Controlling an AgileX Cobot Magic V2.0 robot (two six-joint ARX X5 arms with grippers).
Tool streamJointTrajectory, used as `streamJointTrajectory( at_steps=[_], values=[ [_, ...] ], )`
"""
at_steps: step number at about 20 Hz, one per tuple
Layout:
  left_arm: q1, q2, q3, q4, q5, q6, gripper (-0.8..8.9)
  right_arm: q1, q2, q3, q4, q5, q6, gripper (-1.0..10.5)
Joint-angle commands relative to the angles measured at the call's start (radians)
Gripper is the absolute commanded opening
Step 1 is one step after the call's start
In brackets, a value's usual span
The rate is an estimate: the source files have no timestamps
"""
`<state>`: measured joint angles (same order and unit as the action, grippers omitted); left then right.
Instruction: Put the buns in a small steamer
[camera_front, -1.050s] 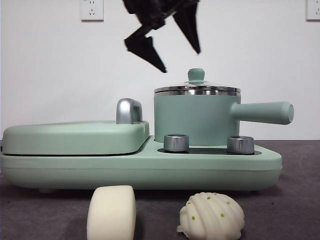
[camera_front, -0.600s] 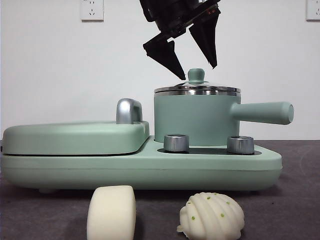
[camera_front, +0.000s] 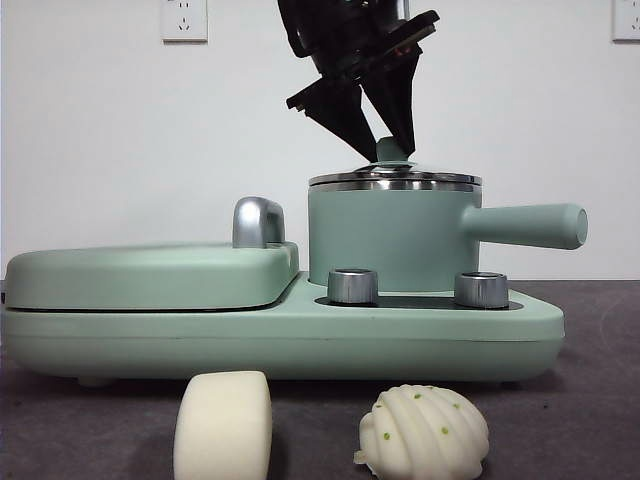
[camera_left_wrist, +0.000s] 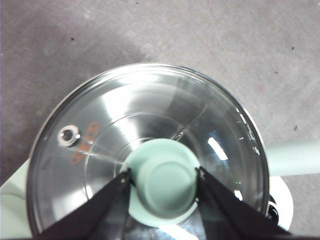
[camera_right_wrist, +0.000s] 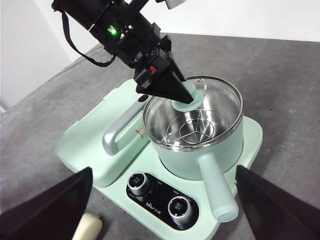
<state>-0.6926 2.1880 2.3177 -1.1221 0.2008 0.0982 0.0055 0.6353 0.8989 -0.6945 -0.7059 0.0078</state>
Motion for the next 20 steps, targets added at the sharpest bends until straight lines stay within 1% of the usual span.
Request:
streamJointTrajectory(
  at_steps=[1,2,3,5,6,10,18,20],
  values=[
    [-0.012,0.044,0.032,0.001,0.005,0.014,1.86,0.001,0.004,0.014,0.005,-0.001,0.011,4.6],
    [-0.014,0.046,0.032,0.0,0.005,0.014,1.82,0.001,0.004,0.014,0.005,-0.001,0.011,4.6],
    [-0.014,0.046,0.032,0.0,0.005,0.017,1.51,0.001,0.004,0.014,0.005,0.0,0.011,4.6],
    [-0.015,0.046,0.032,-0.003,0.005,0.021,0.57,0.001,0.004,0.014,0.005,0.0,0.011,4.6],
    [-0.015,0.046,0.032,-0.007,0.005,0.021,0.49,0.001,0.004,0.014,0.005,0.0,0.011,4.6],
    [-0.011,0.042,0.053,-0.031,0.005,0.021,0.49,0.001,0.004,0.014,0.005,-0.001,0.011,4.6],
    [0.0,0.007,0.212,-0.085,0.005,0.018,0.5,0.001,0.004,0.014,0.005,-0.001,0.012,4.6],
    [0.013,-0.013,0.233,-0.106,0.005,0.017,0.5,0.001,0.004,0.014,0.005,-0.001,0.023,4.6]
  ],
)
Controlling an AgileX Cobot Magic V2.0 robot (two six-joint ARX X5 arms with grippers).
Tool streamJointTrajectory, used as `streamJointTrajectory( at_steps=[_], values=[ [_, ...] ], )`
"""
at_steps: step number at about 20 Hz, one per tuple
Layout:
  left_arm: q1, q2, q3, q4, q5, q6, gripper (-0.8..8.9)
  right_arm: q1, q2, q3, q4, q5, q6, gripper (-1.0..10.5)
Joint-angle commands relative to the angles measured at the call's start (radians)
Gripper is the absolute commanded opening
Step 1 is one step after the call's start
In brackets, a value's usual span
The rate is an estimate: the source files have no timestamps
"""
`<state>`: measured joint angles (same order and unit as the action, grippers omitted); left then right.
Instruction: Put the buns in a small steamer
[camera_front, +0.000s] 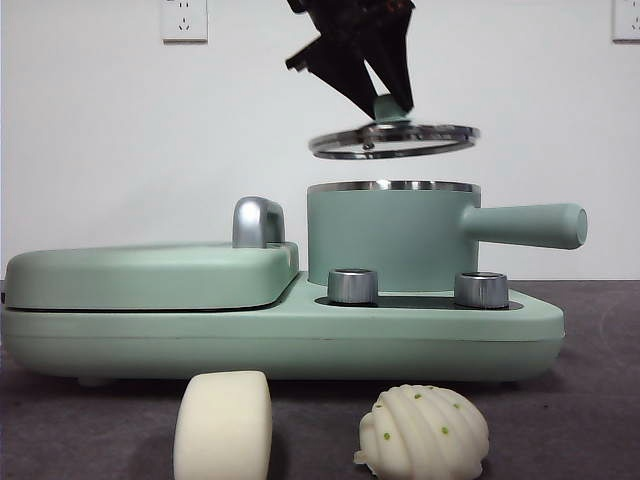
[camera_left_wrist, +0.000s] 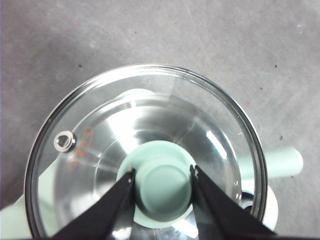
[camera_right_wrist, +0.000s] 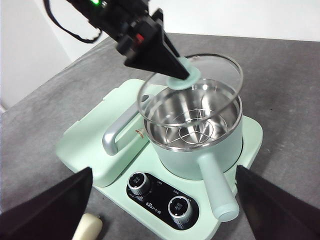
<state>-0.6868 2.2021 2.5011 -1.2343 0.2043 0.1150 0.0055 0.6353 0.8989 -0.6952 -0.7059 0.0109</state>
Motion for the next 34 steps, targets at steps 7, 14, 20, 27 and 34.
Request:
streamJointTrajectory(
  at_steps=[7,14,20,27,34],
  values=[
    [0.114,-0.098,0.051,-0.022,0.001,0.0,0.5,0.023,0.011,0.017,0.005,-0.006,0.101,4.6],
    [0.271,-0.118,0.051,-0.028,0.001,-0.004,0.5,0.306,0.166,0.071,0.006,0.111,0.242,4.6],
    [0.383,-0.118,0.051,-0.029,0.002,-0.011,0.5,0.692,0.447,0.171,-0.01,0.353,0.347,4.6],
    [0.456,-0.118,0.051,-0.026,0.002,-0.011,0.51,0.968,0.843,0.358,-0.124,0.501,0.435,4.4],
    [0.48,-0.118,0.051,-0.026,0.002,-0.012,0.51,1.016,1.065,0.367,-0.112,0.499,0.434,4.3]
  ],
)
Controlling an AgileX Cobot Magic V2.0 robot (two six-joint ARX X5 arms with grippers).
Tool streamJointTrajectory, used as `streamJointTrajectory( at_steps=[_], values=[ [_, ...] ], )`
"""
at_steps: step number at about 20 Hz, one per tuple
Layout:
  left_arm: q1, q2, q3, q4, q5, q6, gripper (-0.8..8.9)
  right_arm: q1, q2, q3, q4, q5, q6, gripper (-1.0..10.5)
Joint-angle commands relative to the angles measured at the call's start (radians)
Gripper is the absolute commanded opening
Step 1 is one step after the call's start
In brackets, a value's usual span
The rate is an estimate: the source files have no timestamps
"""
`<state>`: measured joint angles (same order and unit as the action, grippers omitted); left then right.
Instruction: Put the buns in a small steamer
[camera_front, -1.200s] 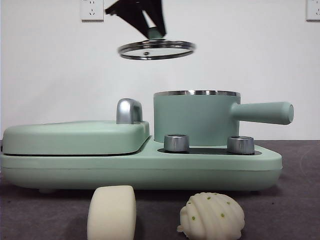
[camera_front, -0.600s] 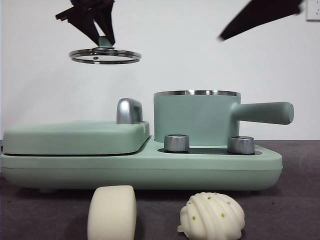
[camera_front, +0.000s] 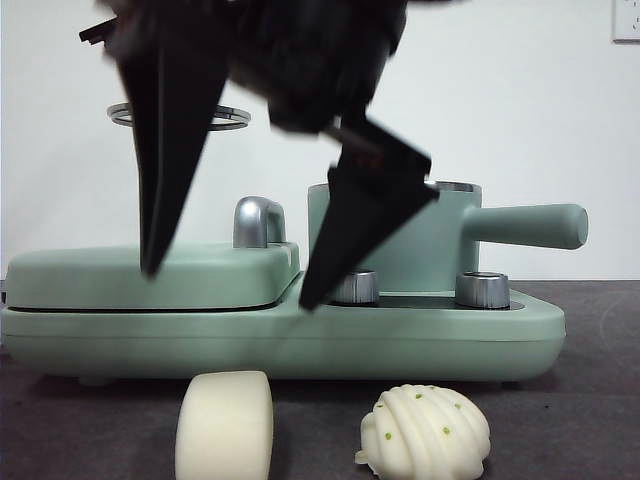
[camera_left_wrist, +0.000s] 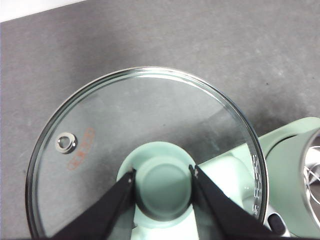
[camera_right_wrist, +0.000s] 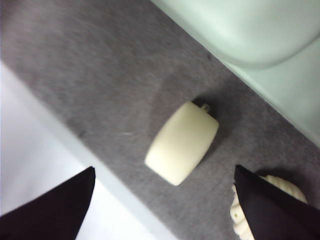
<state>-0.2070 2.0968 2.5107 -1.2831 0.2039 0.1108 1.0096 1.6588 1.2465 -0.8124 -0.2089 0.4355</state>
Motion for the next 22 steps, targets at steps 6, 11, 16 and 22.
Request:
streamJointTrajectory(
  at_steps=[6,11,16,22],
  values=[
    [0.011,-0.013,0.041,0.027,0.002,-0.008,0.51,0.012,0.154,0.019,0.028,0.0,-0.002,4.3],
    [0.018,-0.013,0.041,0.027,0.002,-0.015,0.51,0.012,0.21,0.019,0.039,-0.001,-0.01,1.8],
    [0.024,-0.013,0.041,0.026,0.002,-0.018,0.51,-0.002,0.207,0.086,-0.05,-0.003,-0.024,1.0],
    [0.034,-0.013,0.041,0.025,0.002,-0.018,0.51,-0.126,0.211,0.463,-0.448,0.003,-0.195,1.1]
  ],
)
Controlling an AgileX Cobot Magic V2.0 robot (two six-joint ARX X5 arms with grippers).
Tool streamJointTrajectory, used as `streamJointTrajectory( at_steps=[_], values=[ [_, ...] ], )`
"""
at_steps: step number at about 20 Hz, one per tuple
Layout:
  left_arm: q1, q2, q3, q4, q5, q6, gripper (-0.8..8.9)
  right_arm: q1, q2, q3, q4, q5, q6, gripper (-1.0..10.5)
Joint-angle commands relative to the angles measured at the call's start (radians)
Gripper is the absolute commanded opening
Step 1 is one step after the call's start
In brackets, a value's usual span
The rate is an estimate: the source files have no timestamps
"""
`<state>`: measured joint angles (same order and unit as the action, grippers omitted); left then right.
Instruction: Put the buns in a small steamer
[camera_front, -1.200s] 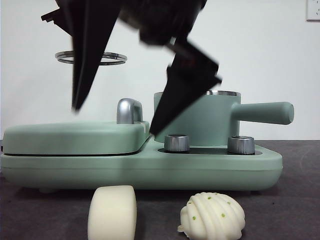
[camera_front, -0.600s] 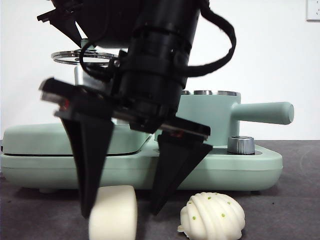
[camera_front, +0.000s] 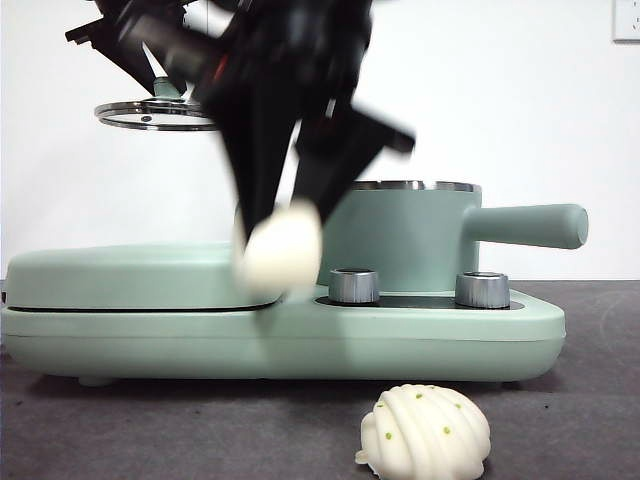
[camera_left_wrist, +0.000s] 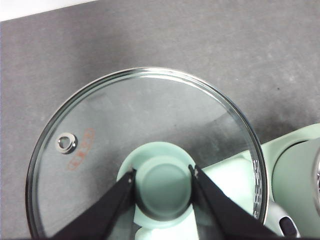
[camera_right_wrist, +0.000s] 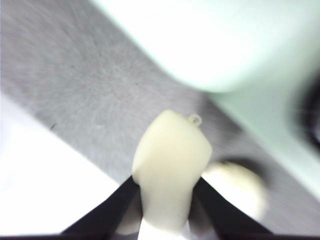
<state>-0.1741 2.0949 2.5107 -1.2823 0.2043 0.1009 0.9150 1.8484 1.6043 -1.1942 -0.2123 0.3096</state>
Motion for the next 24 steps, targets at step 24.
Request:
streamJointTrajectory(
  at_steps=[24],
  values=[
    [0.004,-0.011,0.041,0.026,0.002,-0.012,0.51,-0.422,0.297,0.492,-0.042,-0.027,-0.157,1.4]
  ],
)
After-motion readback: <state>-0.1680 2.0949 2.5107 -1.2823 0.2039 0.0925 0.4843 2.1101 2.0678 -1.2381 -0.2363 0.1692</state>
